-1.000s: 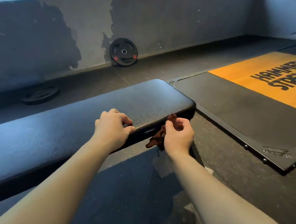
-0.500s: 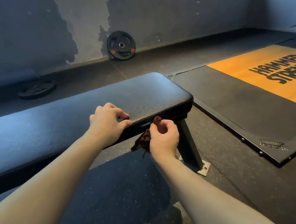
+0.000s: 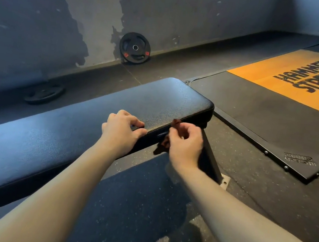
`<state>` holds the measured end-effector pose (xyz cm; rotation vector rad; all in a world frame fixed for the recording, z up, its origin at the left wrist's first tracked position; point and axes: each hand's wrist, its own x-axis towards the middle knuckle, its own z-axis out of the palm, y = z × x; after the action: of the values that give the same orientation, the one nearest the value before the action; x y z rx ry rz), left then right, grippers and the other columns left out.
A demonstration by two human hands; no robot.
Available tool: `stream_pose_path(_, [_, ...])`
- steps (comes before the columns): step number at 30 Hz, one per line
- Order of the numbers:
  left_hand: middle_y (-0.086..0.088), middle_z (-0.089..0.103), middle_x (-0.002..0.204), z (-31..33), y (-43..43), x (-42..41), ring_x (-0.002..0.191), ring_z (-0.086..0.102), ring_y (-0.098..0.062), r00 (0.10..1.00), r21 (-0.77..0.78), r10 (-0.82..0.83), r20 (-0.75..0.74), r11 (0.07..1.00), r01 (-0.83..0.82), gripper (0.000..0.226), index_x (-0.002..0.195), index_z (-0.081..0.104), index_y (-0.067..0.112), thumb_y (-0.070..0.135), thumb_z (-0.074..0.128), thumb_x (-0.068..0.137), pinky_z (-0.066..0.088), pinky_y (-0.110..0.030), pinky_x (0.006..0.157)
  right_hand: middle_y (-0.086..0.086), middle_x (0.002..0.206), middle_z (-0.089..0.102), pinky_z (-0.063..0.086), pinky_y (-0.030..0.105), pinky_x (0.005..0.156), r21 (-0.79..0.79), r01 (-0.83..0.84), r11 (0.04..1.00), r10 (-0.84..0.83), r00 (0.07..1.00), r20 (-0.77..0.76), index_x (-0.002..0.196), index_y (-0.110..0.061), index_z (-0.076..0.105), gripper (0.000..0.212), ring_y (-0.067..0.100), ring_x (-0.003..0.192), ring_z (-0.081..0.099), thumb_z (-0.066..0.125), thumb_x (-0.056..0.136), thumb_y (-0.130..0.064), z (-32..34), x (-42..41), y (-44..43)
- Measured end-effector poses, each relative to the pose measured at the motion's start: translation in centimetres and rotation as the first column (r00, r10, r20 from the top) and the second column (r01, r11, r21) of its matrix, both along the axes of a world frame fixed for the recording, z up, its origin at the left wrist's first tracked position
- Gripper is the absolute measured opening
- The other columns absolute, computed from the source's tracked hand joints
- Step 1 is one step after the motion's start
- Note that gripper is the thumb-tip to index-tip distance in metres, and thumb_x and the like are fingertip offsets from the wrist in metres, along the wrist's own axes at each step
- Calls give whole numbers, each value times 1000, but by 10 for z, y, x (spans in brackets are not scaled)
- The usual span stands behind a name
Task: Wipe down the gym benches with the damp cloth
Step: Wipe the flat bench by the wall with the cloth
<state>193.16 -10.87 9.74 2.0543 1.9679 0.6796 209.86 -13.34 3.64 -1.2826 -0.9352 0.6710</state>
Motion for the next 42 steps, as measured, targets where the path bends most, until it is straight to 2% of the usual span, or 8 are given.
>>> stream_pose_path(6, [8,56,114,1,0,-1,113,51,-24,1000,1,-6,20,1000,6,22,104,77,35,48,73,88,48,-56,98,-2,104,59,43,-1,72,26,-131,991,124,973,197,100,-13,69,11,0,91,59,74,91,-11,-1,-2,-3])
stream_pose_path(14, [7,55,119,0,-8,-6,116,48,-20,997,10,-71,-14,997,71,28,118,75,31,44,67,94,47,-54,100,4,107,63,35,-7,64,-73,189,979,-180,977,111,105,-12,69,11,12,91,57,69,94,-14,3,42,29])
stream_pose_path(18, [7,56,122,0,-11,-3,117,46,-19,998,31,-53,-31,998,54,29,120,74,30,43,66,96,45,-53,102,2,104,61,36,-5,65,-75,102,992,-96,992,81,102,-15,67,9,14,93,59,70,94,-15,-9,10,11])
stream_pose_path(24, [8,53,122,4,-9,-4,121,43,-20,997,23,-45,-65,999,46,26,118,73,35,46,65,95,39,-49,103,-5,99,62,40,-1,67,-70,-116,991,126,978,168,94,-23,66,9,-1,87,56,74,90,-18,-19,-21,-11])
stream_pose_path(31, [9,54,120,5,-13,-5,118,44,-19,994,28,-87,-64,996,89,30,123,72,31,43,64,97,43,-51,104,-2,102,70,42,7,60,-161,203,966,-219,971,-93,109,-19,71,13,12,93,67,69,95,-19,4,38,31])
stream_pose_path(36, [11,57,128,-1,-33,-12,122,39,-16,983,132,-62,-175,988,85,30,127,70,33,39,62,99,33,-42,102,2,108,67,42,2,61,-137,107,985,-117,991,-68,110,-15,68,15,13,97,64,68,96,-22,-16,-4,12])
stream_pose_path(39, [11,60,122,-2,-42,-18,119,41,-16,986,203,16,-167,979,18,23,118,74,34,39,66,97,30,-39,97,4,102,65,45,5,65,-86,-83,993,82,997,-17,98,-16,67,6,6,88,62,71,94,-18,-22,-37,-8])
stream_pose_path(42, [13,61,116,-11,-50,-22,116,43,-15,991,260,73,-110,965,-42,20,113,75,34,37,68,95,25,-33,91,4,96,66,46,6,64,-91,-124,988,122,992,-19,92,-15,67,5,5,83,61,72,92,-17,-23,-45,-14])
